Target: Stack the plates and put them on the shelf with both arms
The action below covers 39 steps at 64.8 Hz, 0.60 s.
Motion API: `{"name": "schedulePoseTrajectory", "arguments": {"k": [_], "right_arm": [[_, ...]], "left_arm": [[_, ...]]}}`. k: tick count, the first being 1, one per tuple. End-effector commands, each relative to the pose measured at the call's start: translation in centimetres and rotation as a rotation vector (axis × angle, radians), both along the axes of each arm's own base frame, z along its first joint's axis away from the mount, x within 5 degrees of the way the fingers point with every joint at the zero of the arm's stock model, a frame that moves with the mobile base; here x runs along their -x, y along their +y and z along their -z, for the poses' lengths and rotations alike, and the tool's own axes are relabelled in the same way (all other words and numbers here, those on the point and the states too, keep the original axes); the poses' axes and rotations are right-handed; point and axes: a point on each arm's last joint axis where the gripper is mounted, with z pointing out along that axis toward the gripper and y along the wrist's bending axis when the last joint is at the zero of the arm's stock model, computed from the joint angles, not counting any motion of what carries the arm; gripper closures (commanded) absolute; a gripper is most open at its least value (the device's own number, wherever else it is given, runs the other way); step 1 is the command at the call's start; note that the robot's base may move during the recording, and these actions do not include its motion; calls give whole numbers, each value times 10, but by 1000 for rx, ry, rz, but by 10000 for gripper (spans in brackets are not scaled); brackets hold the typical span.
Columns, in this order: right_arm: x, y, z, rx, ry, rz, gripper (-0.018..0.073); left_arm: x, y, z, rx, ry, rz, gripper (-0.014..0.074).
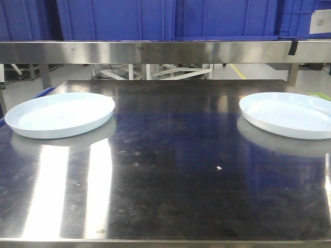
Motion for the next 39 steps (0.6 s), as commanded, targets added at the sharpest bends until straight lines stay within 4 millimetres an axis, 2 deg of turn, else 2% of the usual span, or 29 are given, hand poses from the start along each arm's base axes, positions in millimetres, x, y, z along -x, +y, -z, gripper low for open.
{"name": "schedulePoseTrajectory", "arguments": {"k": [1, 24, 32, 39], "right_arm": [[1, 0, -8, 9, -98, 3, 511], [1, 0, -8, 9, -98, 3, 511], [1, 0, -8, 9, -98, 3, 511], [1, 0, -8, 9, -98, 3, 511]], "left_arm": [[2, 1, -8, 27, -97, -1, 514], [3, 1, -10, 40, -128, -2, 514], [4, 1, -21, 113, -147, 2, 514], [4, 1, -35, 107, -126, 5, 507]]}}
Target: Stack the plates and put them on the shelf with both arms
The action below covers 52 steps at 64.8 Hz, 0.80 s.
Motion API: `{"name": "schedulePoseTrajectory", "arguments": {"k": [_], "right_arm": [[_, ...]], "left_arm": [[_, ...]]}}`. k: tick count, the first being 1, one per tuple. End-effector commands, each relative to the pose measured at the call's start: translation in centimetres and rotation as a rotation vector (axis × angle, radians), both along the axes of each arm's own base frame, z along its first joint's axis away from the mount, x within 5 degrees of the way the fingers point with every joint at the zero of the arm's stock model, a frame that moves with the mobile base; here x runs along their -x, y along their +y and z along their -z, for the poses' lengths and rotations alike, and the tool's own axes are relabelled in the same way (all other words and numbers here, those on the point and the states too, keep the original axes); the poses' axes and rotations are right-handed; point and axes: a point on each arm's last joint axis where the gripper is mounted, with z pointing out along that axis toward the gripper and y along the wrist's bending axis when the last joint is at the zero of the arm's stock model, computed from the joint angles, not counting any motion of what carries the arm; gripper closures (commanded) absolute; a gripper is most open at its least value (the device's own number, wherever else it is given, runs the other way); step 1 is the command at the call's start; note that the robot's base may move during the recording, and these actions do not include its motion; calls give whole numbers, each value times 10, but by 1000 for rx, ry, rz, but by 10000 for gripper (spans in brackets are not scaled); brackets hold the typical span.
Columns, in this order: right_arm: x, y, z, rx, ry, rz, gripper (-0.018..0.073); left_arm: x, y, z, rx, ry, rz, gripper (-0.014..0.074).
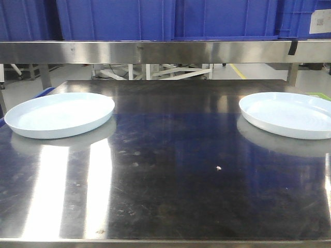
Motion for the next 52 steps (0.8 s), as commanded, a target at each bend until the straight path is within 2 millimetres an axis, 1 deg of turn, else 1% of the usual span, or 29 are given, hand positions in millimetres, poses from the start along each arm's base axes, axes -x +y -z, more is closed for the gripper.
{"name": "schedulePoseTrajectory", "arguments": {"k": [1, 11, 17, 24, 38, 40, 43, 47, 50, 51, 52], "right_arm": [[1, 0, -8, 9, -98, 3, 511], [1, 0, -8, 9, -98, 3, 511], [1, 0, -8, 9, -98, 3, 511], [1, 0, -8, 9, -98, 3, 511], [1, 0, -8, 9, -98, 3, 511], [1, 0, -8, 9, -98, 3, 511], [1, 0, -8, 9, -98, 3, 511], [1, 0, -8, 9, -98, 3, 511], [1, 0, -8, 9, -98, 3, 511], [1, 0, -8, 9, -98, 3, 511], [1, 0, -8, 9, -98, 3, 511]], "left_arm": [[2, 1, -30, 33, -107, -4, 507], [-8, 0, -54, 10, -79, -6, 507], [-22, -2, -66, 17, -19, -5, 507], [-44, -5, -74, 24, 73, -6, 507], [-106, -14, -82, 41, 282, -11, 507], [-118, -16, -84, 36, 324, -8, 507], [-131, -18, -90, 32, 355, -4, 507], [-151, -21, -91, 23, 430, 2, 507], [-163, -24, -92, 16, 483, 9, 507], [-171, -25, -94, 14, 506, 10, 507], [-175, -26, -95, 12, 520, 12, 507]]}}
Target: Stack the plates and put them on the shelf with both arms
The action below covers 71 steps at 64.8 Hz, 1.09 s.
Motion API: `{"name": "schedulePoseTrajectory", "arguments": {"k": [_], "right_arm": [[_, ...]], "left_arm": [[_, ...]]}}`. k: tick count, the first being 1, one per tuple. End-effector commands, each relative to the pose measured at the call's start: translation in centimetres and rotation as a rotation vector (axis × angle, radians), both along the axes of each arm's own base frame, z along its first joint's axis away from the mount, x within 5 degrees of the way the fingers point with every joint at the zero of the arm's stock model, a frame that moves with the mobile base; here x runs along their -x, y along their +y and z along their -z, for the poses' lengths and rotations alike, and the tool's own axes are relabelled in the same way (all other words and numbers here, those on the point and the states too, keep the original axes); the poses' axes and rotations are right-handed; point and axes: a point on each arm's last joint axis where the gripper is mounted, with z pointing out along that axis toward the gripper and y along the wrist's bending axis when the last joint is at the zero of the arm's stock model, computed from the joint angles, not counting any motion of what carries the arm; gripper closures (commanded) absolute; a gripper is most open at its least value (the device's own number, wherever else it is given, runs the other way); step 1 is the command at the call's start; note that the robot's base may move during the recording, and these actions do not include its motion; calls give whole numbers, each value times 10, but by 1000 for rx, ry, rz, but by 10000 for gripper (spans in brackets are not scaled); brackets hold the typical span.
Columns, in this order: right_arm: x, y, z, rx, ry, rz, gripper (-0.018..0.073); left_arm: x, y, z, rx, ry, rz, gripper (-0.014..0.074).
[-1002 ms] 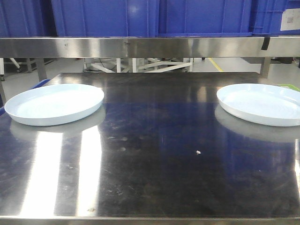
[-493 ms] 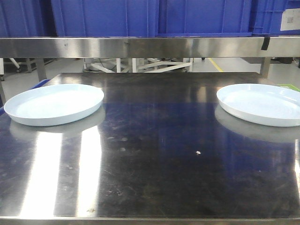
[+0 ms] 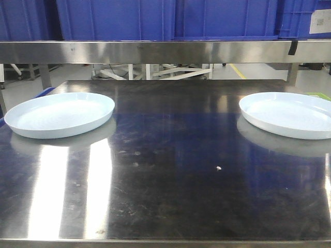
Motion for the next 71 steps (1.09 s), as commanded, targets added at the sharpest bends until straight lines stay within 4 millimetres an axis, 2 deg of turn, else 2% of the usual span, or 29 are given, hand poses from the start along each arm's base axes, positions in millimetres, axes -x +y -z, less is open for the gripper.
{"name": "schedulePoseTrajectory", "arguments": {"k": [1, 6, 19, 33, 40, 53, 61, 71], "right_arm": [[1, 0, -8, 9, -98, 3, 511], [1, 0, -8, 9, -98, 3, 511], [1, 0, -8, 9, -98, 3, 511], [1, 0, -8, 9, -98, 3, 511], [1, 0, -8, 9, -98, 3, 511], [1, 0, -8, 9, -98, 3, 511], [1, 0, -8, 9, -98, 3, 511], [1, 0, -8, 9, -98, 3, 511]], "left_arm": [[-28, -4, -21, 18, -2, -2, 507], [-49, -5, -25, 12, 76, -1, 507], [-100, 11, -13, 6, 340, -41, 507], [-147, 14, -2, 5, 487, -37, 502], [-168, 13, 5, 4, 539, -26, 447], [-197, 12, 18, 1, 603, -14, 255], [-209, 12, 27, 1, 614, -14, 251], [-214, 11, 43, -3, 663, -10, 251]]}}
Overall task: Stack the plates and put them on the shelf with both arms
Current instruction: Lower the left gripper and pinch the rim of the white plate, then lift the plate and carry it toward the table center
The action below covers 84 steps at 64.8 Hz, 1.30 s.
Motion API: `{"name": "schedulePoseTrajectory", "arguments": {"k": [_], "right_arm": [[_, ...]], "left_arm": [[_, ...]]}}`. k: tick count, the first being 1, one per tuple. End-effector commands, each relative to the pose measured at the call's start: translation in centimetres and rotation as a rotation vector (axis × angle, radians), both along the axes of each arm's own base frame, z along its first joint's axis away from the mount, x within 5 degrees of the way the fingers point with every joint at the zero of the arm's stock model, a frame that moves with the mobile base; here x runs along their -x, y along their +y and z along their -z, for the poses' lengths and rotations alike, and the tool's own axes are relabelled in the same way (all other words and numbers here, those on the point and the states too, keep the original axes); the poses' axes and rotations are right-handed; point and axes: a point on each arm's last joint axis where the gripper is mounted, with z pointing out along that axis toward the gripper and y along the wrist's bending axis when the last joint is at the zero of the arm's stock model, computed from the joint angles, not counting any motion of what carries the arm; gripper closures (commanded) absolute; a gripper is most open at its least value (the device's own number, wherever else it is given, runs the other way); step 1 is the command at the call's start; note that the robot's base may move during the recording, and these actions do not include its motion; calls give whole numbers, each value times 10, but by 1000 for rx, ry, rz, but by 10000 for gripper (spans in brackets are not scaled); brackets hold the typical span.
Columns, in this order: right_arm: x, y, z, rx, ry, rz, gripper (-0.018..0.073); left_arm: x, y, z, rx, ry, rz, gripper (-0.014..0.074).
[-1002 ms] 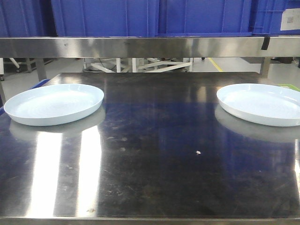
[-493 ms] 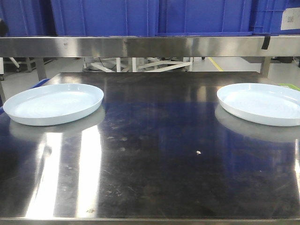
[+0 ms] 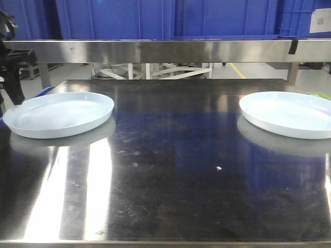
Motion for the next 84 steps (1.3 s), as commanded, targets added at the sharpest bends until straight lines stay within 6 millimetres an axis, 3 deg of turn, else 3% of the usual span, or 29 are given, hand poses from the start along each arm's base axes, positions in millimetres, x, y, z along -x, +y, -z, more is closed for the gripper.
{"name": "schedulePoseTrajectory", "arguments": {"k": [1, 20, 31, 35, 54, 67, 84], "right_arm": [[1, 0, -8, 9, -98, 3, 511], [1, 0, -8, 9, -98, 3, 511], [1, 0, -8, 9, -98, 3, 511], [1, 0, -8, 9, -98, 3, 511], [1, 0, -8, 9, -98, 3, 511], [1, 0, -8, 9, -98, 3, 511], [1, 0, -8, 9, -98, 3, 511]], "left_arm": [[-2, -1, -24, 14, -73, -11, 251], [-4, -3, -11, 10, -34, -3, 300], [-3, -3, -12, 11, -13, 2, 460], [-3, -3, -16, 12, -2, 6, 521], [-5, -10, -55, 85, 20, 27, 514], [-7, -38, -85, 327, -11, 49, 514], [-5, -117, -82, 360, -100, 176, 514]]}}
